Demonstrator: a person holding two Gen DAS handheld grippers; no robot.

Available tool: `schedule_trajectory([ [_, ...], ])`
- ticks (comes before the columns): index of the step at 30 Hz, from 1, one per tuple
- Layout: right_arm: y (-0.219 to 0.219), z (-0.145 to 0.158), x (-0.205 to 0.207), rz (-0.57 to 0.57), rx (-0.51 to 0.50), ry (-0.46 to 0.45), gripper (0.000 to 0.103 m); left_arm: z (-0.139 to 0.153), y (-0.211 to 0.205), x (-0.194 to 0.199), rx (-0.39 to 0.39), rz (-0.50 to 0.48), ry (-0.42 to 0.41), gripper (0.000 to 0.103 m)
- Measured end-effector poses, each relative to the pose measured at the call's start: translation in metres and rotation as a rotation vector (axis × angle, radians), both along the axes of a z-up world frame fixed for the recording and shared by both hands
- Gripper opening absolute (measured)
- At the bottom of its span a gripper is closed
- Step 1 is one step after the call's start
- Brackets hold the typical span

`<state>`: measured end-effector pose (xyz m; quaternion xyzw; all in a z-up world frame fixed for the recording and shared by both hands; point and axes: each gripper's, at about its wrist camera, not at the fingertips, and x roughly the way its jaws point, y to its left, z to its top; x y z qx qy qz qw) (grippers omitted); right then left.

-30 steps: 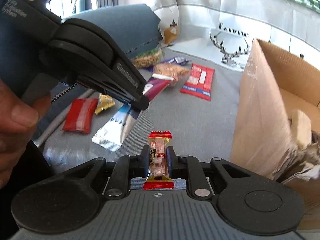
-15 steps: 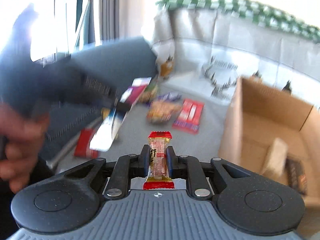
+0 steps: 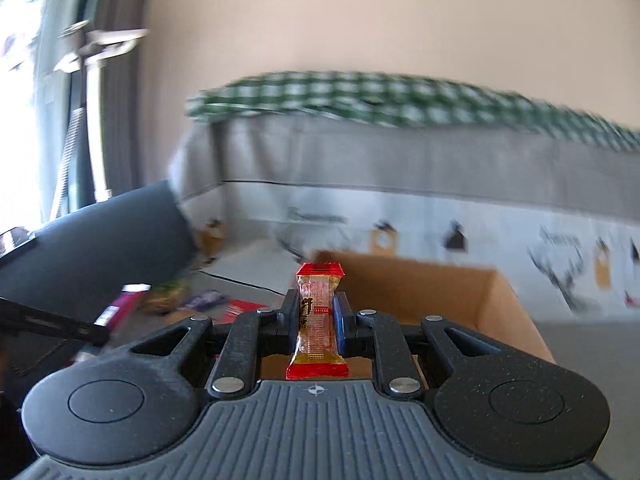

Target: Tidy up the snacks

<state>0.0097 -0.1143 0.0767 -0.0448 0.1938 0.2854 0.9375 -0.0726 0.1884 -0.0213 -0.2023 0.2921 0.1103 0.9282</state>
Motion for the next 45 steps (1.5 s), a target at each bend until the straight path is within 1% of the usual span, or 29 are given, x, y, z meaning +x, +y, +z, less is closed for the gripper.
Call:
schedule_trajectory([
  [1, -0.007, -0.004, 0.004, -0.031, 0.018, 0.025, 0.018, 0.000, -0.001, 0.001, 0.001, -0.002, -0.001, 0.016],
  [3, -0.020, -0.006, 0.000, -0.061, 0.070, 0.007, 0.018, 0.000, -0.002, 0.002, 0.007, -0.006, -0.002, 0.016],
  [4, -0.025, -0.008, 0.002, -0.076, 0.089, 0.014, 0.018, -0.001, -0.003, 0.003, 0.011, -0.007, -0.003, 0.016],
  [7, -0.032, -0.013, 0.004, -0.101, 0.113, 0.034, 0.018, -0.002, -0.004, 0.005, 0.018, -0.006, -0.003, 0.016],
  [15, -0.039, -0.018, 0.015, -0.107, 0.129, 0.059, 0.018, -0.005, -0.006, 0.011, 0.021, -0.003, -0.005, 0.016],
  [24, -0.046, -0.018, 0.020, -0.125, 0.161, 0.070, 0.018, -0.005, -0.014, 0.018, 0.053, -0.025, 0.000, 0.016],
  [38, -0.045, -0.018, 0.021, -0.125, 0.162, 0.074, 0.018, -0.006, -0.015, 0.021, 0.054, -0.028, -0.002, 0.016],
  [45, -0.047, -0.018, 0.020, -0.130, 0.166, 0.071, 0.018, 0.002, -0.019, 0.019, 0.055, -0.035, -0.027, 0.016],
])
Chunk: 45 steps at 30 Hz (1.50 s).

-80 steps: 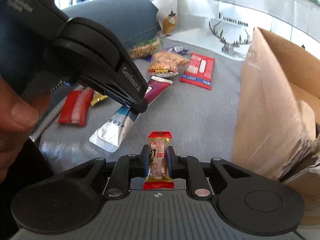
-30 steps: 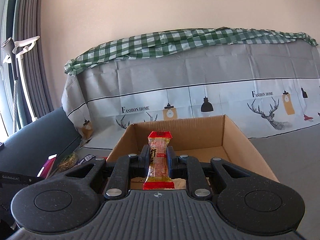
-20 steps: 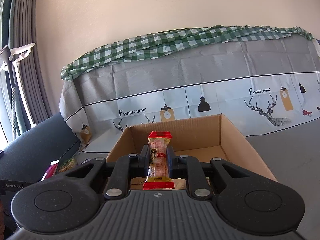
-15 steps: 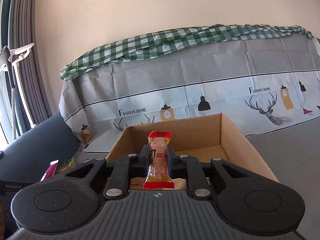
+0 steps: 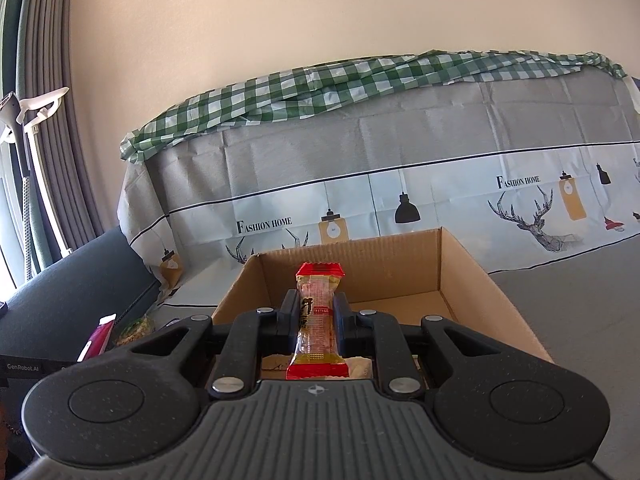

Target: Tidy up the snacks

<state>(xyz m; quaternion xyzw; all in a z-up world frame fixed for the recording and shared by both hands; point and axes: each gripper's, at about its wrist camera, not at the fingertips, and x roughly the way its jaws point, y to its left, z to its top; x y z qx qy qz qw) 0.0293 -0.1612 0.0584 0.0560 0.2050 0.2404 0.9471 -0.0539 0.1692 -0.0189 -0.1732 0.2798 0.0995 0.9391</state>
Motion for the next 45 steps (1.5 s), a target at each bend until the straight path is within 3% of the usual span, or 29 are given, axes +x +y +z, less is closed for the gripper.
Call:
schedule_trajectory([
  [18, 0.001, 0.001, -0.001, 0.000, 0.006, -0.002, 0.018, 0.037, -0.044, 0.010, -0.005, -0.096, -0.129, 0.016],
  [26, -0.006, 0.002, 0.000, -0.028, 0.017, 0.000, 0.018, 0.034, -0.080, 0.033, -0.006, -0.179, -0.137, 0.016],
  [35, -0.020, 0.000, 0.008, -0.172, 0.022, -0.035, 0.018, 0.023, -0.119, 0.063, 0.051, -0.281, -0.125, 0.016],
  [45, -0.020, -0.006, 0.017, -0.229, 0.012, -0.038, 0.018, 0.020, -0.150, 0.089, 0.070, -0.377, -0.178, 0.016],
])
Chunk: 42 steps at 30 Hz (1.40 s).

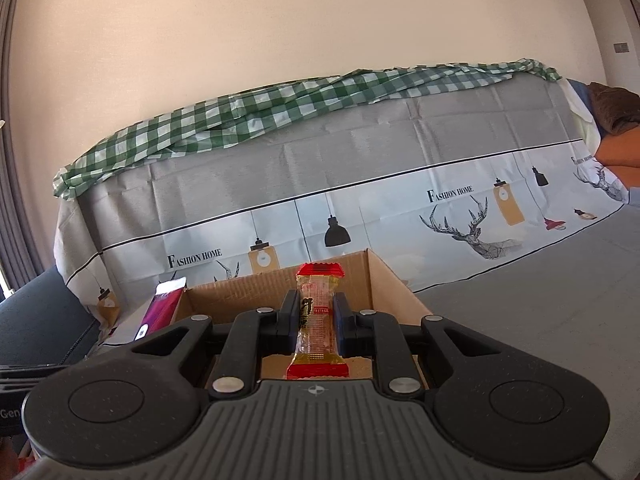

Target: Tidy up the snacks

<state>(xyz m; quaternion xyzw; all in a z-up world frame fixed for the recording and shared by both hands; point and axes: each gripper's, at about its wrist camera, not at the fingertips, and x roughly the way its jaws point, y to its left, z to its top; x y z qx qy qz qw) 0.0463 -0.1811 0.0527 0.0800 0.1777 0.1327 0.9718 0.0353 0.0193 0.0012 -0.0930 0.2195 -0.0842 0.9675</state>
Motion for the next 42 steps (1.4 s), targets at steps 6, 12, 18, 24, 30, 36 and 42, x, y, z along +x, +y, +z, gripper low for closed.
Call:
schedule_trajectory([
  [6, 0.000, -0.003, 0.006, -0.020, -0.004, 0.002, 0.018, 0.001, -0.006, 0.016, -0.019, -0.018, -0.013, 0.016],
  [12, 0.001, -0.006, 0.012, -0.034, -0.001, 0.014, 0.018, 0.001, -0.009, 0.030, -0.047, -0.031, -0.008, 0.016],
  [18, 0.003, -0.006, 0.013, -0.032, -0.012, 0.013, 0.018, 0.001, -0.010, 0.040, -0.078, -0.026, -0.003, 0.016],
  [24, 0.004, -0.007, 0.013, -0.031, -0.014, 0.012, 0.018, 0.000, -0.011, 0.046, -0.088, -0.022, 0.004, 0.016],
  [30, 0.005, -0.007, 0.013, -0.029, -0.016, 0.012, 0.018, 0.000, -0.011, 0.045, -0.090, -0.020, 0.004, 0.016],
  [36, 0.005, -0.007, 0.013, -0.029, -0.017, 0.012, 0.018, 0.001, -0.011, 0.046, -0.098, -0.018, 0.004, 0.017],
  [42, 0.006, -0.008, 0.017, -0.031, -0.026, 0.032, 0.039, 0.000, -0.007, 0.047, -0.128, -0.010, 0.033, 0.039],
])
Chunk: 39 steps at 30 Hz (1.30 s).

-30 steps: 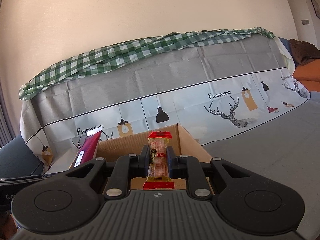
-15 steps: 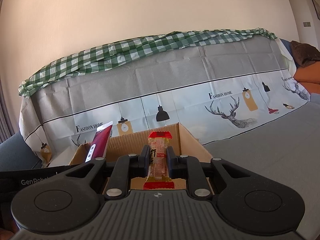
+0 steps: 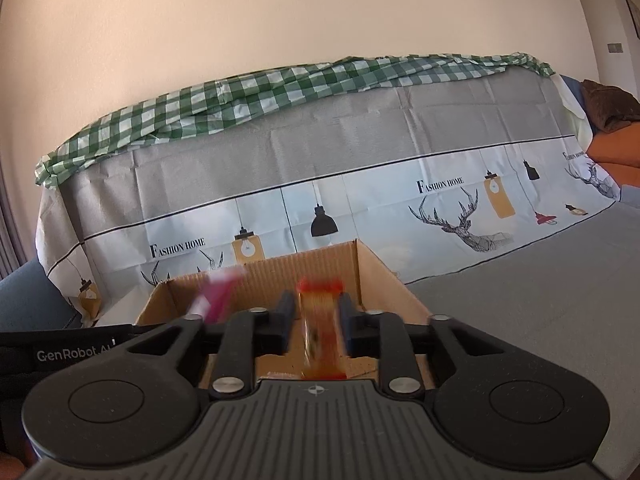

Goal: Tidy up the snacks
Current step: 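Open the right gripper over the box while the left gripper releases the purple pouch inside, then move both grippers back from the box to the snack pile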

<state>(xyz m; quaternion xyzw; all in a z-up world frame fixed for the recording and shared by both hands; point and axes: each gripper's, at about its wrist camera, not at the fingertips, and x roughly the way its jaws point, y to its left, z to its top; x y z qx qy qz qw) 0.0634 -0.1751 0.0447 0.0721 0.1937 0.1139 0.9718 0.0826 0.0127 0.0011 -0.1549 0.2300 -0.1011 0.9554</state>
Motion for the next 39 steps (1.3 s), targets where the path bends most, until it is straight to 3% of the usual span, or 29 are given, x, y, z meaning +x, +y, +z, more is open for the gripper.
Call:
schedule_trajectory([
  [7, 0.001, -0.001, -0.001, 0.005, -0.024, -0.001, 0.046, 0.003, 0.006, -0.004, 0.010, 0.026, -0.005, 0.039],
  [16, 0.001, 0.006, -0.010, -0.002, -0.033, -0.011, 0.054, 0.012, 0.023, -0.026, 0.016, 0.062, -0.076, 0.039],
  [20, 0.005, 0.012, -0.016, 0.001, -0.020, -0.014, 0.056, 0.013, 0.033, -0.034, 0.019, 0.064, -0.056, 0.039],
  [25, 0.015, 0.023, -0.028, 0.027, 0.008, -0.018, 0.056, 0.013, 0.055, -0.047, -0.042, 0.089, 0.003, 0.037],
  [34, 0.056, 0.040, -0.055, 0.143, 0.004, -0.043, 0.056, 0.006, 0.107, -0.084, -0.103, 0.275, 0.097, 0.032],
  [39, 0.073, 0.045, -0.065, 0.196, 0.007, -0.037, 0.056, -0.010, 0.147, -0.108, -0.182, 0.484, 0.186, 0.032],
])
